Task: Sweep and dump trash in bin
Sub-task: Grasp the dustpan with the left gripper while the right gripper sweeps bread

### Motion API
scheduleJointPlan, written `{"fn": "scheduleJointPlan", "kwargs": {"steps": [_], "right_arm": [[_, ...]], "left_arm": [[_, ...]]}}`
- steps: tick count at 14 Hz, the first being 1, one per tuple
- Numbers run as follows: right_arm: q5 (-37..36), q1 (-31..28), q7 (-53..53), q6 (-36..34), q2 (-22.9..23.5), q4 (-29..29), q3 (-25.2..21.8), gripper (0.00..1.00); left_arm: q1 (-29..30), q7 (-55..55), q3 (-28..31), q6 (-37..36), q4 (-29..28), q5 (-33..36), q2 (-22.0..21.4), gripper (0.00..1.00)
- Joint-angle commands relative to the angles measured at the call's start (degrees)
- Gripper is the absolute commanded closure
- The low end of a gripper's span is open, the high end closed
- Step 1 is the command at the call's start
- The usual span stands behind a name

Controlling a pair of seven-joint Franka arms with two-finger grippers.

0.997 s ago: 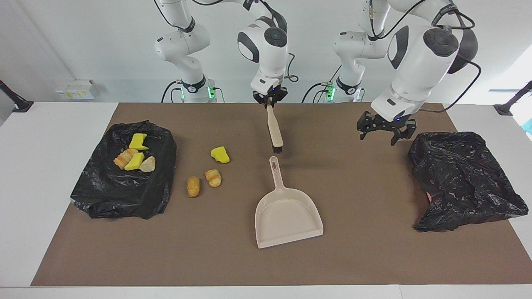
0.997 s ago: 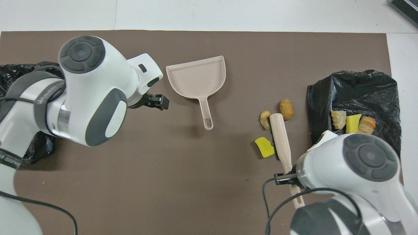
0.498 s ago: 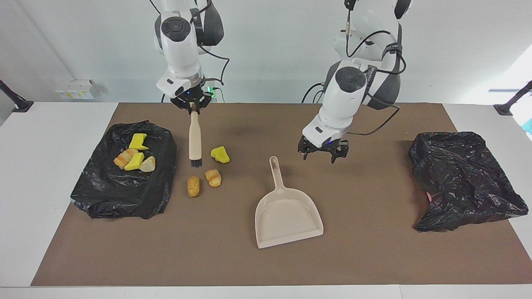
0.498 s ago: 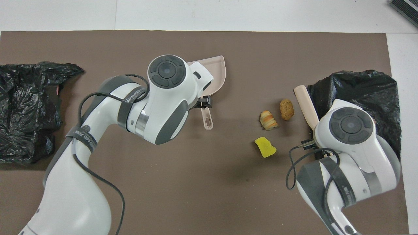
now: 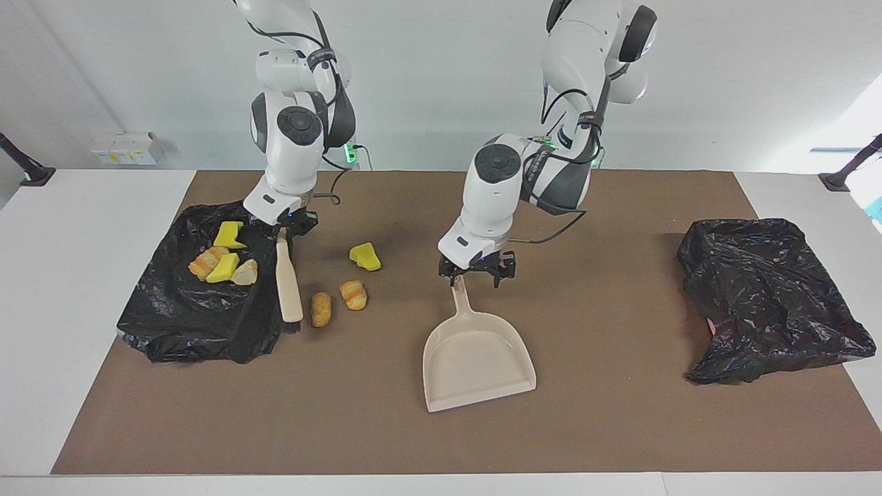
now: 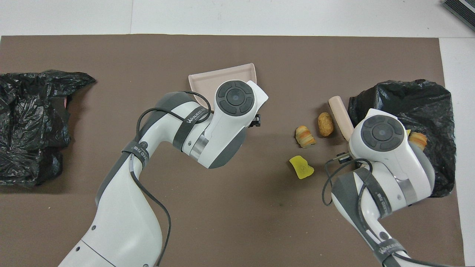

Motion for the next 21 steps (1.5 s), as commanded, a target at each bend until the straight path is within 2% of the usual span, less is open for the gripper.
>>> {"fn": "scheduleJointPlan", "kwargs": {"steps": [1, 2, 3, 4, 6, 7, 8, 9, 10, 11, 13, 14, 16, 18, 19, 21], "right_arm": [[3.0, 2.9, 0.4, -1.8, -0.1, -0.1, 0.4, 1.0], [4.9, 3.6, 0.3, -1.8, 0.1, -0.4, 0.4, 1.0], [7.4, 4.8, 0.3, -2.4, 0.1, -0.3, 0.4, 1.0], [9.0, 6.2, 0.7, -3.7, 0.2, 0.4, 0.4, 1.0], [12.7, 9.2, 3.3, -7.2, 0.5, 2.7, 0.3, 1.0], [11.9, 9.7, 4.4, -9.1, -0.6, 3.4, -0.1, 1.0], [11.8, 7.7, 4.4, -9.9, -2.4, 4.2, -0.6, 1.0], [11.8, 5.0, 4.6, -10.5, -3.8, 4.3, -0.7, 1.0], [11.9, 3.3, 5.3, -10.5, -5.2, 4.3, -0.7, 1.0], [11.9, 2.9, 7.2, -11.0, -6.0, 4.2, -1.0, 1.0], [11.7, 2.0, 8.2, -14.9, -8.6, 3.0, -1.0, 1.0], [11.4, 2.0, 8.3, -15.2, -10.4, 0.6, -1.0, 1.0], [11.7, 1.5, 10.1, -14.2, -13.7, -4.6, -0.7, 1.0], [12.6, 2.7, 10.3, -14.1, -13.4, -6.0, -0.5, 1.0], [12.7, 3.7, 10.4, -13.9, -12.6, -6.4, -0.5, 1.0], [12.7, 6.2, 14.2, -11.4, -11.0, -8.3, -0.5, 1.0]], "left_arm": [[-1.4, -2.5, 0.8, 0.0, -0.4, 1.2, -0.1, 0.43], [-1.2, -2.5, 0.7, 0.2, -0.4, 1.2, -0.1, 0.61], [-1.2, -2.4, 0.7, 0.1, -0.4, 1.3, -0.2, 0.85], [-1.2, -2.4, 0.7, 0.4, -0.8, 1.2, -0.1, 0.91], [-1.2, -2.4, 0.7, 1.2, -2.0, 1.2, -0.3, 0.9], [-1.0, -2.4, 0.7, 1.2, -2.0, 0.9, -0.3, 0.74], [-0.7, -2.6, 0.7, 1.2, -2.0, 0.6, -0.3, 0.34], [-0.6, -2.8, 0.6, 1.3, -2.0, 0.5, -0.3, 0.25], [-0.6, -2.9, 0.6, 1.3, -2.1, 0.4, -0.3, 0.26], [-0.6, -2.9, 0.6, 1.4, -2.1, 0.4, -0.3, 0.29], [-0.5, -2.6, 0.7, 1.8, -2.4, 0.4, -0.4, 0.88], [-0.3, -1.9, 0.6, 1.7, -2.2, 0.4, -0.4, 1.0], [0.3, -1.2, 0.6, 1.0, -2.5, 0.4, -0.5, 1.0], [0.8, 1.2, 0.6, 0.5, -2.6, 0.4, -1.3, 1.0], [2.4, 4.7, 0.5, -0.4, -3.2, 0.3, -2.8, 1.0], [5.6, 18.9, 0.6, -2.6, -5.3, 0.1, -6.7, 1.0]]}}
